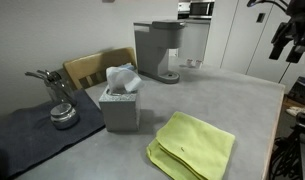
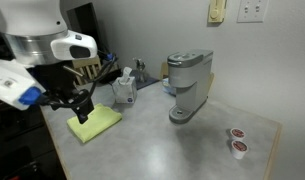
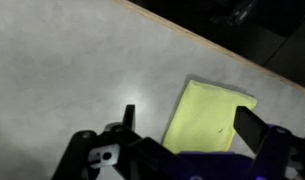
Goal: Unfold the cloth
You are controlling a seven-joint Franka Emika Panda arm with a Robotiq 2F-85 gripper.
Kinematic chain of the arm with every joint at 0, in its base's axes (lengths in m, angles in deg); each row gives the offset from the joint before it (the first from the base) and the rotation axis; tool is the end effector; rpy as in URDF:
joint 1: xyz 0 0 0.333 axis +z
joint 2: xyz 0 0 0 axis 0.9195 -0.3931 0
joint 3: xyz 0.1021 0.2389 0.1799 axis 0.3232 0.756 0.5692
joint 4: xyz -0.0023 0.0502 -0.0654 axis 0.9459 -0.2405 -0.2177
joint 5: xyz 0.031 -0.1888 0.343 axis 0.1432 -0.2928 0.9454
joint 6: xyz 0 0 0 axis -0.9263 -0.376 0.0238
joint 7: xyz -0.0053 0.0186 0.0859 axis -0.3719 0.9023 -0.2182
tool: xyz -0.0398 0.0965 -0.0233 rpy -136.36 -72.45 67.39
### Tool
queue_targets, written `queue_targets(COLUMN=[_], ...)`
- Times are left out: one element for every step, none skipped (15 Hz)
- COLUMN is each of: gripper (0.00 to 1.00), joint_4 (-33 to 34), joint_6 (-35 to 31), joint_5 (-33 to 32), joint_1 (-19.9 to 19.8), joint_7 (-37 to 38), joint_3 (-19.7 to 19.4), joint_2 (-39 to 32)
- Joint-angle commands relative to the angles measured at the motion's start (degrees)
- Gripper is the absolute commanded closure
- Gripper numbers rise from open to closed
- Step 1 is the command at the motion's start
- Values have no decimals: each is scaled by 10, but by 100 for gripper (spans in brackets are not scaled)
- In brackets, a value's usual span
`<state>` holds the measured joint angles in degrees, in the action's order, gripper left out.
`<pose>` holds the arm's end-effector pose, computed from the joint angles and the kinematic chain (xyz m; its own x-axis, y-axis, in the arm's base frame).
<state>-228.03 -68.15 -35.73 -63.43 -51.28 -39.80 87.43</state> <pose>0.3283 -0.1085 0.3556 0.9268 0.3570 0.1169 0.3748 -0.8997 -0.2236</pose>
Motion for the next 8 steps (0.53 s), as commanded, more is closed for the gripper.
queue_targets(gripper=[0,0,0,0,0,0,0,0], joint_4=[1,1,1,1,1,0,0,1], joint_6=[-28,-33,-37,-44,-48,-23,-27,-31], joint_5=[37,40,44,46,46,42,42,42], joint_1=[15,19,23,28,32,11,15,17], joint_7=[-34,-35,-35,-33,-30,-22,-21,-21], joint_3=[32,44,56,69,83,83,93,99], joint_2=[-60,-72,-83,-96,-110,-75,-86,-96])
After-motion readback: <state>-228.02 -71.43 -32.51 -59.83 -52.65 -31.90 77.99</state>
